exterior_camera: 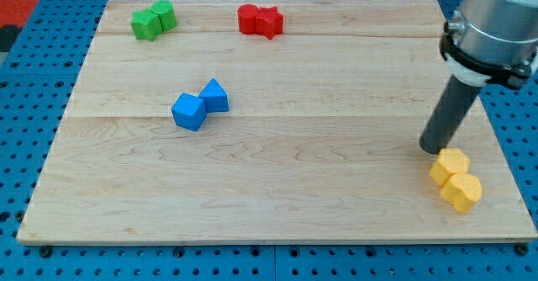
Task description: Push the yellow heart slightly up
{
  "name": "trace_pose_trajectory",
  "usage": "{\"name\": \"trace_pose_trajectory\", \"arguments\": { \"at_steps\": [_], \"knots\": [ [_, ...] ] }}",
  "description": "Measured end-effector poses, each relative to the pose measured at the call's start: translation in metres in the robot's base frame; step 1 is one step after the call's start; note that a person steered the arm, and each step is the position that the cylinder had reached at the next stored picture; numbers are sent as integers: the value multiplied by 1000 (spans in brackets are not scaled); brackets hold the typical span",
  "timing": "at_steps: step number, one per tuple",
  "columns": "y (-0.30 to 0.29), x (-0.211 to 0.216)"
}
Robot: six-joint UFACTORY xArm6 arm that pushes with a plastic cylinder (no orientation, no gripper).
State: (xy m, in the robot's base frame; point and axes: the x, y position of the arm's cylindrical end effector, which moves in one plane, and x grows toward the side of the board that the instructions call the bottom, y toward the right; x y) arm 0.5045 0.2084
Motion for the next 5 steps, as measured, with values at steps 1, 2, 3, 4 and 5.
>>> {"name": "trace_pose_trajectory", "arguments": {
  "at_steps": [1,2,3,4,5],
  "knots": [
    [5,21],
    [12,19],
    [39,-4],
    [97,37],
    [121,105]
  ]
}}
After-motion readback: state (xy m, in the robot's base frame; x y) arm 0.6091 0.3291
